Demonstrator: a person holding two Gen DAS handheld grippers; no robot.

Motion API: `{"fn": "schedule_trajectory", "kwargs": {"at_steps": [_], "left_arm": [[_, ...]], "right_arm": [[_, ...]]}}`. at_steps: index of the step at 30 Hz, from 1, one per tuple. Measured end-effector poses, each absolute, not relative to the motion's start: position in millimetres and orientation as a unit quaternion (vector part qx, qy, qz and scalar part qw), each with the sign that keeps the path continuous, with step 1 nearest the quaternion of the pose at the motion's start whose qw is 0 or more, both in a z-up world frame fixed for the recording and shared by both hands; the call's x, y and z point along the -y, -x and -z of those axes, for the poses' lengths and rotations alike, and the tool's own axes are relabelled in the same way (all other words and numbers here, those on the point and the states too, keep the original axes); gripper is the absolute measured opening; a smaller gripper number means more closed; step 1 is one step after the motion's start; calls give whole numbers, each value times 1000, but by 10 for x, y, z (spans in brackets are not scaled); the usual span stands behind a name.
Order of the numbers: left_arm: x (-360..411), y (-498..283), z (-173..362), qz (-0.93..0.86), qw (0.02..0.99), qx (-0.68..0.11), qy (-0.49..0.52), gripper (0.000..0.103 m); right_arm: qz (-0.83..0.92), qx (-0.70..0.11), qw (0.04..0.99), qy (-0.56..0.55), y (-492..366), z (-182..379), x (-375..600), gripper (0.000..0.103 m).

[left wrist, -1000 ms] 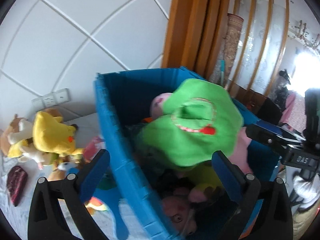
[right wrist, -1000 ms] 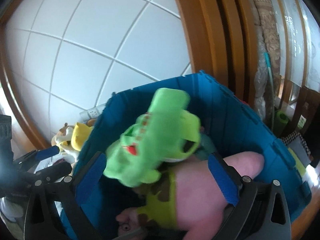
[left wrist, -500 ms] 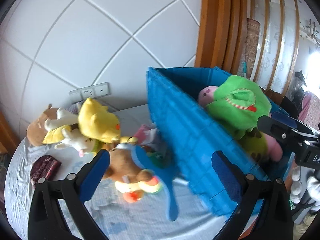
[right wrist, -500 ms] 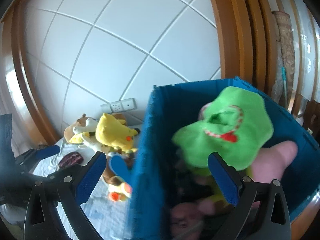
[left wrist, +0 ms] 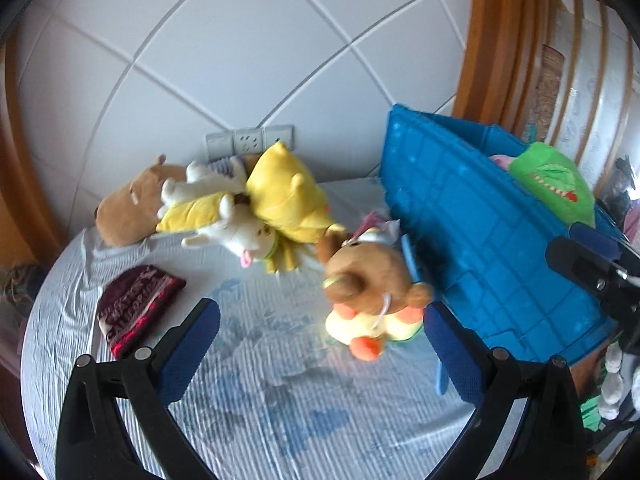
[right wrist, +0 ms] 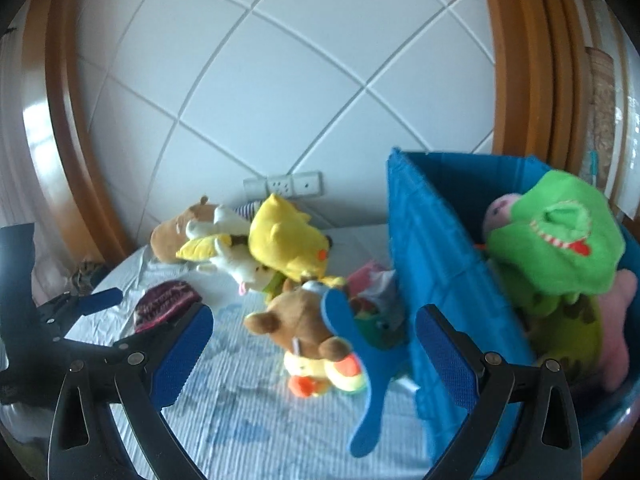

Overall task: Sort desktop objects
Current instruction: 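Withdraw both tools from the crate back toward the toy pile, then grasp the yellow duck plush in a green frog hood with both tools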

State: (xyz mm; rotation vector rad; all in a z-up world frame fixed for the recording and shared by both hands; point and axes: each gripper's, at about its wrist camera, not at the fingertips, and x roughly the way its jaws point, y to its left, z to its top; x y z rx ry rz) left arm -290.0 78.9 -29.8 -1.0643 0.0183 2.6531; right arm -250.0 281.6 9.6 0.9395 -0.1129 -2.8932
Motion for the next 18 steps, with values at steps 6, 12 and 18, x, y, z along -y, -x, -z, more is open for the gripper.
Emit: {"fn": "schedule_trajectory", "kwargs": {"at_steps": [6,12,18], "left_arm": [[-706,3106,570,-912,120,-1,392,103],[-799,3368,806,-904,104,4,415,96],[-951,3581,1016,-896,91,2,434,96]], "right_arm": [[938,25,57,-341,2791,213,-2751,86],[921,8,70,-383,3246,587,-2794,63],[913,-29,41,-404,3720,865,-2914,50]]}}
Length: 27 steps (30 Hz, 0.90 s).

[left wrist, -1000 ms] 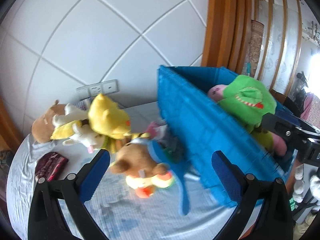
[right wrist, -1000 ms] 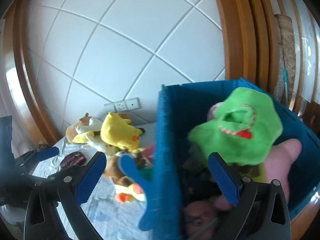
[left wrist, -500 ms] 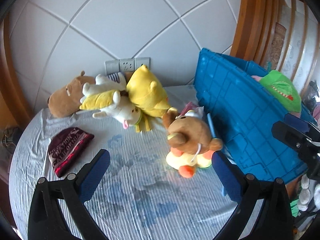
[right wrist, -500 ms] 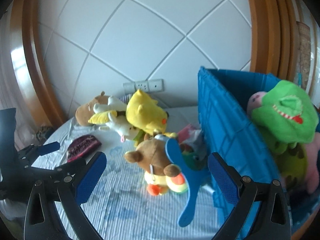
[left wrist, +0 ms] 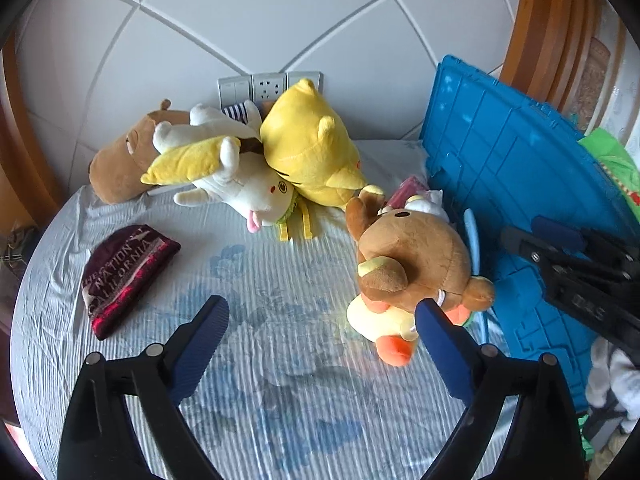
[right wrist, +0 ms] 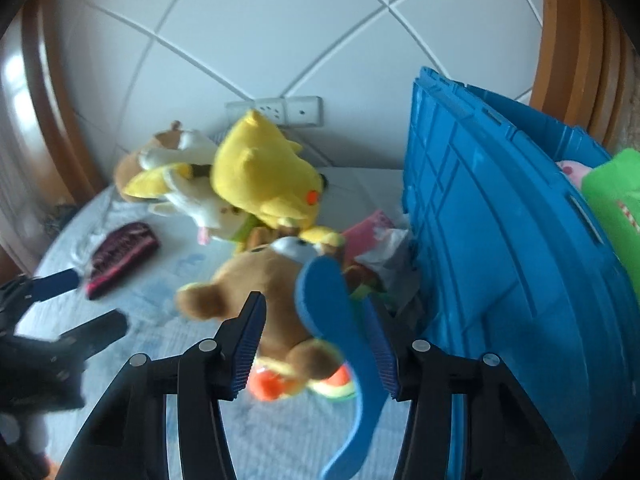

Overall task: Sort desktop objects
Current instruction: 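Grasp the yellow duck plush in a green frog hood with both tools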

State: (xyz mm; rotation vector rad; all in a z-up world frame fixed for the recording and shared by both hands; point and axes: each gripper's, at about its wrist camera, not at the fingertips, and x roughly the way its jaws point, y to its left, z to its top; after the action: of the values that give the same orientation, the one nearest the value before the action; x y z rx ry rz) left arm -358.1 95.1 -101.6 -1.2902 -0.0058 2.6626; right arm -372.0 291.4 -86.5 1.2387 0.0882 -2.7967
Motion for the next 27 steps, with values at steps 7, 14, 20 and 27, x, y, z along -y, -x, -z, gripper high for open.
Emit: {"fn": "schedule_trajectory", "kwargs": {"at_steps": [7,14,20,27], "left_arm": [[-1114,3817,1251,-881,126,12,456,96],[-1513,4124,1554,-864,169,-34,473,97],[-1164,4602,1634,-879,55,-78,468,97],[-1056,4616,1467,-882,92,-32,460,97]], "right_arm": [[909,-100,5,-405,4152,1044,-2856,50],[907,-108,-12,-407,4231,1051,-2933,52],[895,-75,-6,-439,4298,1275,-3014,54],[872,12,31,-487,4263,1802,-2980,54]]}}
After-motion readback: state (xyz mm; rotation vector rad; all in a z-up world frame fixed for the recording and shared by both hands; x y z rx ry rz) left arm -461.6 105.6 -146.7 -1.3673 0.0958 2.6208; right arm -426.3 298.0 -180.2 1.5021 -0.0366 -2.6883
